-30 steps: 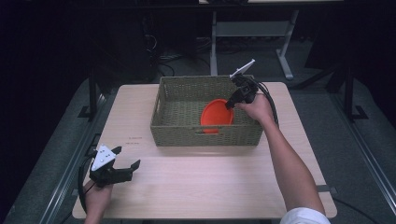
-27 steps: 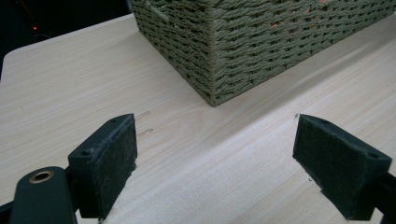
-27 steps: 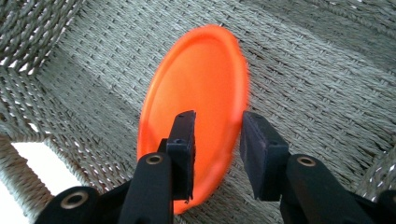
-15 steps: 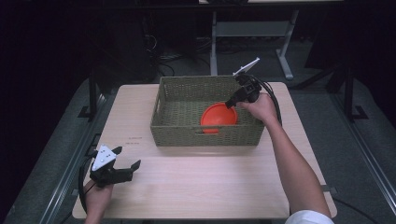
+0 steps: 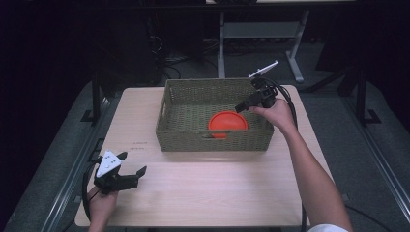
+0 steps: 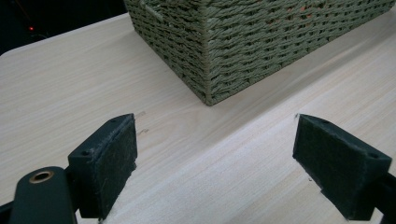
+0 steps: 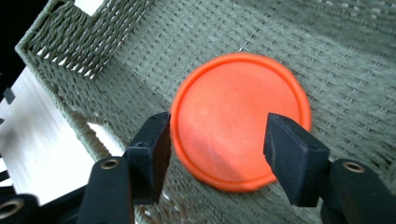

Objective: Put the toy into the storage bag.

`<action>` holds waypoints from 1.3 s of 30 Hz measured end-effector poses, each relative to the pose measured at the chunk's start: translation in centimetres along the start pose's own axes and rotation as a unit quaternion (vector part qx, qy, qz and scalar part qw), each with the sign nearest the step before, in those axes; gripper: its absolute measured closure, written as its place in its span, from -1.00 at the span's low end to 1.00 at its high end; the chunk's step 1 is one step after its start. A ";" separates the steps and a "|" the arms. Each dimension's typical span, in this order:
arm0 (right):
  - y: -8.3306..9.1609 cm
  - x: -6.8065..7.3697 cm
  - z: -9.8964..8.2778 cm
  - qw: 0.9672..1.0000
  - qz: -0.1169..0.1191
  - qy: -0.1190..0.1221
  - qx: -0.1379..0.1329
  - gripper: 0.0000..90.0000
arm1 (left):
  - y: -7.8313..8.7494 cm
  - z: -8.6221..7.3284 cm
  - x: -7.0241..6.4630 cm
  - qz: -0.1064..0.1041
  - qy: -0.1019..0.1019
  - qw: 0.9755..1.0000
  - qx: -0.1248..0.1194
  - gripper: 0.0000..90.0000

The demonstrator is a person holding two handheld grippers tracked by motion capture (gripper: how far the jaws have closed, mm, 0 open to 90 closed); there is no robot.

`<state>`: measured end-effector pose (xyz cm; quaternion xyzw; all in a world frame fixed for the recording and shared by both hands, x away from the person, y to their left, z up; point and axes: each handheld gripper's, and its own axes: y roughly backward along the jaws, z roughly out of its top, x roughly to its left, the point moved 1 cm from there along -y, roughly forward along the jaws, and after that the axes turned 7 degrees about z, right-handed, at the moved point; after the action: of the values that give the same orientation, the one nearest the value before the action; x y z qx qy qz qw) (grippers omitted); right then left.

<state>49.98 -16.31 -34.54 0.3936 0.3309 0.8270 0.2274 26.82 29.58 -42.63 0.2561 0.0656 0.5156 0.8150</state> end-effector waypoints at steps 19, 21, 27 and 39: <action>1.3 1.7 -1.4 0.999 0.028 0.028 -0.016 -0.36 | 0.0 0.0 0.1 0.001 -0.001 1.000 0.002 -0.71; 1.4 2.0 -1.5 0.999 0.025 0.031 -0.012 -0.43 | 0.0 -0.1 0.1 0.001 0.001 1.000 0.001 -0.71; 1.7 3.2 -1.7 0.999 0.028 0.045 -0.011 -0.48 | -0.1 -0.1 0.1 0.001 -0.002 1.000 0.003 -0.71; 2.5 4.6 -2.5 0.997 0.040 0.070 -0.010 -0.50 | 0.0 -0.1 0.1 0.002 -0.001 1.000 0.003 -0.71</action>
<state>44.99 -15.96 -31.58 0.3451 0.3221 0.8641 0.1743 26.86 29.65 -42.71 0.2595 0.0663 0.5165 0.8133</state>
